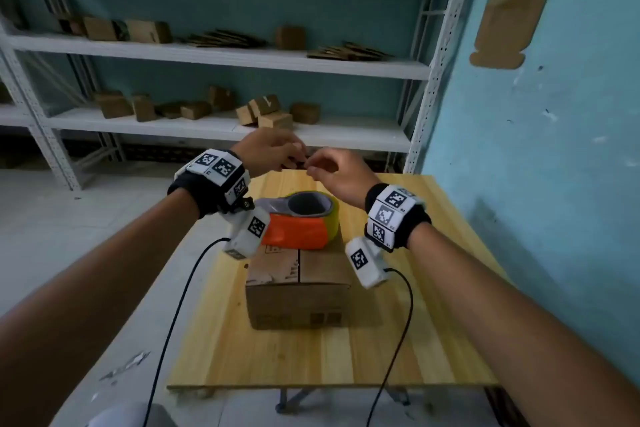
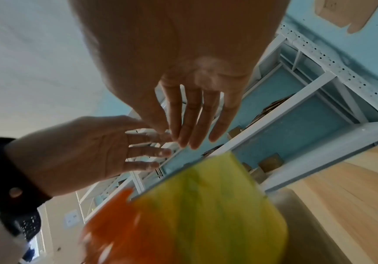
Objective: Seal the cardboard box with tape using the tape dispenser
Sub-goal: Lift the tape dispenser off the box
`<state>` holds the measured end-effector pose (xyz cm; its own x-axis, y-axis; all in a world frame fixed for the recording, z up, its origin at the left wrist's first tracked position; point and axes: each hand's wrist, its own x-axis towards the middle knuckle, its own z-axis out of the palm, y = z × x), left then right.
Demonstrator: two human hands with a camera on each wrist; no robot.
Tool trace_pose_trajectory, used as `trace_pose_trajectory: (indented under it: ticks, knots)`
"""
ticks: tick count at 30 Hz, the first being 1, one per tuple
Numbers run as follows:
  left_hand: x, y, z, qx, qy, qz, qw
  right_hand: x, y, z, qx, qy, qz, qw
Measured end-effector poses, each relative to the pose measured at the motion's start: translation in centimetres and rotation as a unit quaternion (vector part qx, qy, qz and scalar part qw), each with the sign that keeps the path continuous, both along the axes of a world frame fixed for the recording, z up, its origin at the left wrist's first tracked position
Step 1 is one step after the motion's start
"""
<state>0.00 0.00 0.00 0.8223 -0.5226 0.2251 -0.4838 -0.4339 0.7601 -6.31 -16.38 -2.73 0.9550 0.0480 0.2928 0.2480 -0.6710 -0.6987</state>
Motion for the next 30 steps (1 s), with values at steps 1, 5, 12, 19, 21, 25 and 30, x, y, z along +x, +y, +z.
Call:
trace_pose_trajectory:
  ticks: [1, 5, 12, 19, 21, 25, 30]
  knots:
    - [-0.6, 0.2, -0.3, 0.008, 0.002, 0.002, 1.0, -0.7, 0.3, -0.4, -0.012, 0.01, 0.006, 1.0]
    - [-2.4, 1.2, -1.8, 0.062, -0.003, 0.011, 0.998, -3.8, 1.2, -1.9, -0.081, 0.05, 0.007, 0.995]
    - [-4.8, 3.9, -3.7, 0.141, -0.03, 0.074, 0.987, -5.7, 2.4, -3.1, -0.256, 0.115, 0.005, 0.96]
    - [-6.2, 5.4, -5.5, 0.146, -0.052, 0.084, 0.984, -5.4, 3.0, -4.1, -0.247, 0.124, -0.02, 0.961]
    - [-6.2, 5.3, -5.7, 0.138, -0.067, 0.087, 0.984, -5.1, 2.8, -4.3, -0.237, 0.126, -0.023, 0.963]
    - [-6.1, 4.8, -6.2, 0.114, -0.083, 0.112, 0.984, -4.5, 2.6, -4.5, -0.222, 0.136, -0.014, 0.965]
    - [-6.0, 4.5, -7.1, 0.1, -0.119, 0.115, 0.981, -4.8, 2.2, -5.2, -0.199, 0.115, -0.002, 0.973]
